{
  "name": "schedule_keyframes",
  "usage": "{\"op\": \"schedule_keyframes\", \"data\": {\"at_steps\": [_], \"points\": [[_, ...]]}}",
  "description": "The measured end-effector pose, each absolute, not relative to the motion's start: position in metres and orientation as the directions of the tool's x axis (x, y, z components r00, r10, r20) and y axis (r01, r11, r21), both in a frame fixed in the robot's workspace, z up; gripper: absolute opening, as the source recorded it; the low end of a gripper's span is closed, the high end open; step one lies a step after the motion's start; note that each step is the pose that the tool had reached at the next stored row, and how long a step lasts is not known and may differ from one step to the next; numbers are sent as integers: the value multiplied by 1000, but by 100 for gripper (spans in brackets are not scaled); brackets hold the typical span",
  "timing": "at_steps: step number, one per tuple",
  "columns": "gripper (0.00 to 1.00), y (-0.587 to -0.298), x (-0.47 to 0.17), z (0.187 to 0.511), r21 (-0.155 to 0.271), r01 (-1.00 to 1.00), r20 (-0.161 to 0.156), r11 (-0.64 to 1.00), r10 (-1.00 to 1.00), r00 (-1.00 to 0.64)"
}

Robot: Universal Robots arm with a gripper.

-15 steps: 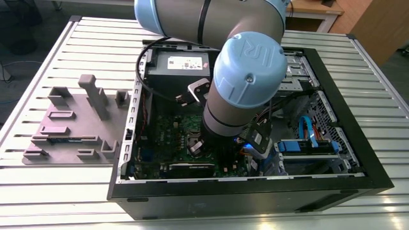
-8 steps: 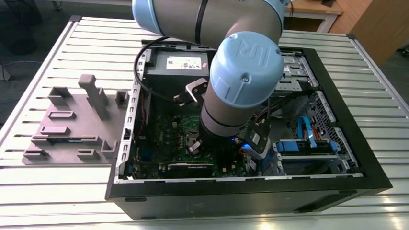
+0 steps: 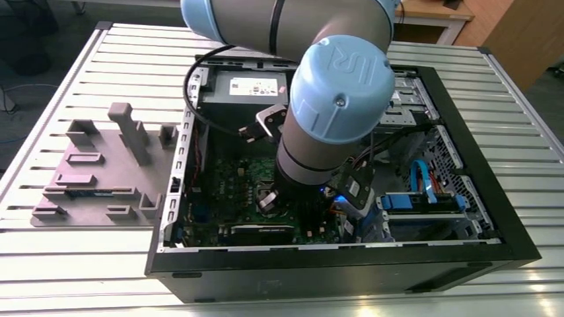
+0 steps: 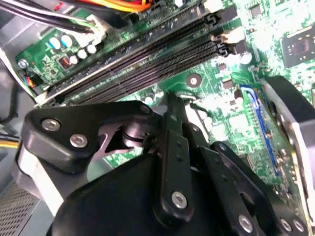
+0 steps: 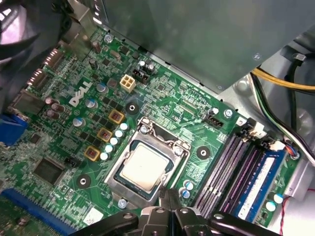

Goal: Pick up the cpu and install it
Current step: 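Install the first cpu locking lever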

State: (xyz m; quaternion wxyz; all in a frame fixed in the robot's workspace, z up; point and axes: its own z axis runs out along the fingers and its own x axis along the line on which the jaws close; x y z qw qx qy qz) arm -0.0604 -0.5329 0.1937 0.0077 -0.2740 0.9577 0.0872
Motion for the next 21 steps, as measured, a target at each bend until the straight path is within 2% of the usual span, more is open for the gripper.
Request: {"op": "schedule_keyframes", "data": {"at_steps": [12, 21], "points": [[11, -533, -59, 222, 158, -521, -59, 839, -519, -853], [11, -527, -61, 220, 162, -520, -62, 839, -517, -854]]}}
